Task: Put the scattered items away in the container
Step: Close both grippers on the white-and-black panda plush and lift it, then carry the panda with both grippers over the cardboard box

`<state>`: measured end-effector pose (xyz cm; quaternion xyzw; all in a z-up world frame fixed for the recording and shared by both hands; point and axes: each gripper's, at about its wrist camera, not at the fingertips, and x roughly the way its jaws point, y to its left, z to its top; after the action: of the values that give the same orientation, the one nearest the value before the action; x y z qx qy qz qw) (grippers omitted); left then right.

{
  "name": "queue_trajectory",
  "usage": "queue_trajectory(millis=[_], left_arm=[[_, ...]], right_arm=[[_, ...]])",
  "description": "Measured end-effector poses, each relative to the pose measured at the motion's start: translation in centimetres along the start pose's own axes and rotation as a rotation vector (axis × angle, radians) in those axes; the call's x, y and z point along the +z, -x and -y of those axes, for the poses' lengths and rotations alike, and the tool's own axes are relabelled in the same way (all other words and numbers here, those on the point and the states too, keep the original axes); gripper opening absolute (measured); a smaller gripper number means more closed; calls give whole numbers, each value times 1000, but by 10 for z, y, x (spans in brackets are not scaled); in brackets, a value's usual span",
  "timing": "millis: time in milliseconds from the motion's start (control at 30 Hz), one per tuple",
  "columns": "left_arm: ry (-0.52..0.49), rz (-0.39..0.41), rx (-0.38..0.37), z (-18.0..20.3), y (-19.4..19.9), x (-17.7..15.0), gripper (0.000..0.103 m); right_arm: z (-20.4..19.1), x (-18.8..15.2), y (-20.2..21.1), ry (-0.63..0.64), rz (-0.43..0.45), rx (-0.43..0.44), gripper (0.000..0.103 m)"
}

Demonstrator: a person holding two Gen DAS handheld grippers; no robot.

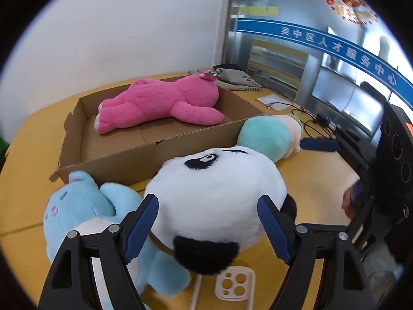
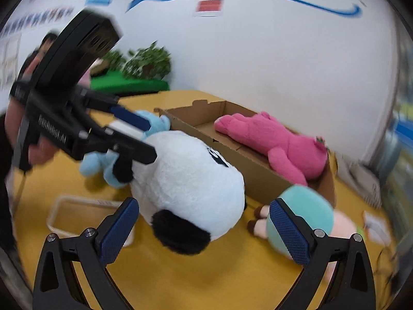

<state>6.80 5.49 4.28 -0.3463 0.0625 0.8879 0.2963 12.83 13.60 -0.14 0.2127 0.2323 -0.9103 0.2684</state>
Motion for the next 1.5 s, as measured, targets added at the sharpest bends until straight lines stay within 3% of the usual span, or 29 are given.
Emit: queue_trajectory(millis=[100, 300, 400, 500, 633, 733, 967, 1133, 1267, 1500], left_arm=[[-108, -25, -50, 1, -1, 1, 79], [-435, -112, -65, 22, -6, -8, 79], [-567, -152, -27, 31, -19, -18, 79], [-651, -129, 55, 35, -28, -26, 79], [-595, -82, -6, 25, -30, -19, 81], [-571, -79, -13, 23, -38, -17, 84], [-452, -47, -101, 22, -23, -3, 60], [-425, 58, -81, 34, 11, 9, 54], [-461, 164, -4, 48, 48, 29, 54], [-493, 354, 123, 28, 103, 97, 54]], right_arm=[[-13, -2, -15, 206, -13, 29, 102], [-43, -12, -39, 566, -30, 69, 102], [-41, -9, -50, 596, -11, 33, 102], [-29, -4, -59, 546, -17, 51, 102], [-23, -5, -71, 517, -43, 77, 102], [-15, -3, -75, 434, -49, 95, 90], [-3, 1, -57, 312, -45, 94, 69], [6, 14, -24, 270, 18, 68, 66], [14, 41, -2, 325, 94, 2, 66], [51, 131, 9, 430, 231, -122, 66]])
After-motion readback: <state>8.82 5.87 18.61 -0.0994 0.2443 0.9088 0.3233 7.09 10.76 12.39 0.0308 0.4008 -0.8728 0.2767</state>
